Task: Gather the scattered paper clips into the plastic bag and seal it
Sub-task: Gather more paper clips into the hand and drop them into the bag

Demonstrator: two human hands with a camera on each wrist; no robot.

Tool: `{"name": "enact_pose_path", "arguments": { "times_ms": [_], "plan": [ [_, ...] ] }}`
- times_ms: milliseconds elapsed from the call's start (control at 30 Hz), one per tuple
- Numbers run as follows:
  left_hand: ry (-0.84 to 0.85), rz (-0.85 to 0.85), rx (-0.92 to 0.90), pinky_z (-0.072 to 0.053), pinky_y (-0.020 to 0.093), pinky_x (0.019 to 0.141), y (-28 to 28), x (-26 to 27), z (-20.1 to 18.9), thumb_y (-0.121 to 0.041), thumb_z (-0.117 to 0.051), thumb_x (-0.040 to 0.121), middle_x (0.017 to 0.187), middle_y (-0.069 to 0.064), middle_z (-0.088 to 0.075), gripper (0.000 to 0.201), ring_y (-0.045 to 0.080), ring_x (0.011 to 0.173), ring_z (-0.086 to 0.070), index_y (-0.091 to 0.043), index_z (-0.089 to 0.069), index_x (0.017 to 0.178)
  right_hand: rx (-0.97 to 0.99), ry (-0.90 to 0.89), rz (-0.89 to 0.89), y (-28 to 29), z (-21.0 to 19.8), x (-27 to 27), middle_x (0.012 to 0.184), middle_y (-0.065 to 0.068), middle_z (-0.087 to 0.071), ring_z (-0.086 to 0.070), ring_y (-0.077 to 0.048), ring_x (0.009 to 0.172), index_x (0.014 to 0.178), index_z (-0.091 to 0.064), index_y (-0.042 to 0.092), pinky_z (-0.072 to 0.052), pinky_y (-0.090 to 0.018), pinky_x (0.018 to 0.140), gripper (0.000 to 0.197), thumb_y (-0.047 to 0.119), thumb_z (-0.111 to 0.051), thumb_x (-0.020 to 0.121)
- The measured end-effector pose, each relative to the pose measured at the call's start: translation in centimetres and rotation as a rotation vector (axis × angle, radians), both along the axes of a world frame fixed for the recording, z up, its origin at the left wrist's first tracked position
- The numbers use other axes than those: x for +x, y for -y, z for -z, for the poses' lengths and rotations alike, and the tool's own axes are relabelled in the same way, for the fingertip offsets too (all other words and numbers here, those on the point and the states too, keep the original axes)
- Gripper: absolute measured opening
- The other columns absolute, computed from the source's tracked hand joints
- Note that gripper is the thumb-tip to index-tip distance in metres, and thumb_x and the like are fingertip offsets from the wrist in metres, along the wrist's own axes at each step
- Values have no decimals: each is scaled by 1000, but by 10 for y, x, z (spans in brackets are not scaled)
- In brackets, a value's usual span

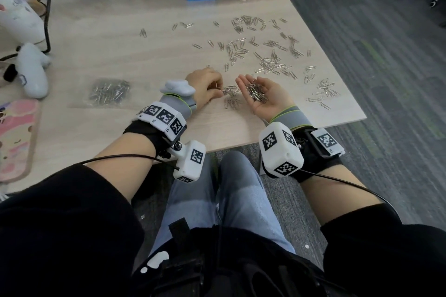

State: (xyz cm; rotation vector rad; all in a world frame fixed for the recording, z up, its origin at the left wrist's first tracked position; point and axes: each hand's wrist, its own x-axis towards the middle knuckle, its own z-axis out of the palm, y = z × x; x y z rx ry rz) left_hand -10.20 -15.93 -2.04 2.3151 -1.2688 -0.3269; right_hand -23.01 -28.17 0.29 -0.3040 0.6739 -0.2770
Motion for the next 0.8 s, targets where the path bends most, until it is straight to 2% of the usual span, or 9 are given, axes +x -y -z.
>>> {"name": "enact_pose_path", "arguments": {
  "times_ms": [67,167,267,333,433,500,567,700,800],
  "plan": [
    [-29,-4,-3,-38,30,76,3,3,-1,-18,-69,77,94,10,-62,15,22,87,-54,-7,-66,88,9,0,8,1,-1,0,64,-25,-67,-60,-35,80,84,-54,-8,-55,-38,72,26,6,-38,98],
    [-115,-59,-65,-43,29,76,5,8,-3,-17,-71,76,87,11,-67,14,19,77,-57,-6,-67,85,18,-10,17,4,-3,1,68,-27,-66,-60,-37,88,85,-54,-9,-49,-38,91,26,7,-37,99],
    [-190,-92,-120,-42,15,62,9,10,-8,-18,-72,76,63,-3,-60,15,1,50,-52,-6,-68,84,17,-31,7,5,-3,0,85,-29,-61,-53,-39,119,87,-53,-9,-40,-36,107,28,9,-35,100],
    [-239,-76,-155,-38,5,54,13,11,-14,-18,-73,76,54,-12,-57,13,-4,42,-52,-6,-67,81,15,-34,2,4,-5,0,76,-30,-63,-56,-41,111,87,-53,-8,-38,-38,109,31,11,-34,101],
    [-323,-8,-198,-44,8,51,23,8,-26,-14,-72,77,46,-17,-60,7,-4,41,-54,-13,-65,76,-33,-52,-20,2,-7,2,57,-22,-65,-58,-36,80,84,-53,-6,-49,-39,95,31,13,-35,101],
    [-349,43,-226,-50,15,56,30,5,-31,-15,-73,76,50,-21,-63,12,-2,47,-59,-20,-63,71,-48,-67,-47,0,-7,5,65,-22,-65,-58,-34,79,80,-52,-3,-57,-35,69,31,14,-36,100],
    [-344,72,-214,-55,27,66,38,1,-35,-18,-75,74,55,-13,-66,10,5,58,-62,-20,-65,72,-28,-67,-53,-1,-7,10,76,-24,-60,-58,-34,83,79,-51,-3,-56,-36,54,30,13,-37,100],
    [-261,119,-172,-50,25,74,47,-7,-40,-17,-76,71,70,0,-65,15,-10,58,-55,-10,-70,84,-61,-63,-86,-3,-7,17,67,-16,-58,-54,-24,67,79,-52,-1,-54,-28,49,25,9,-39,98],
    [-243,106,-233,-47,9,62,42,-10,-47,-12,-74,73,77,2,-64,16,-10,62,-57,-7,-71,87,-55,-61,-73,-4,-5,19,52,-13,-62,-60,-21,54,80,-53,0,-53,-26,54,21,8,-42,96]
  ]
}}
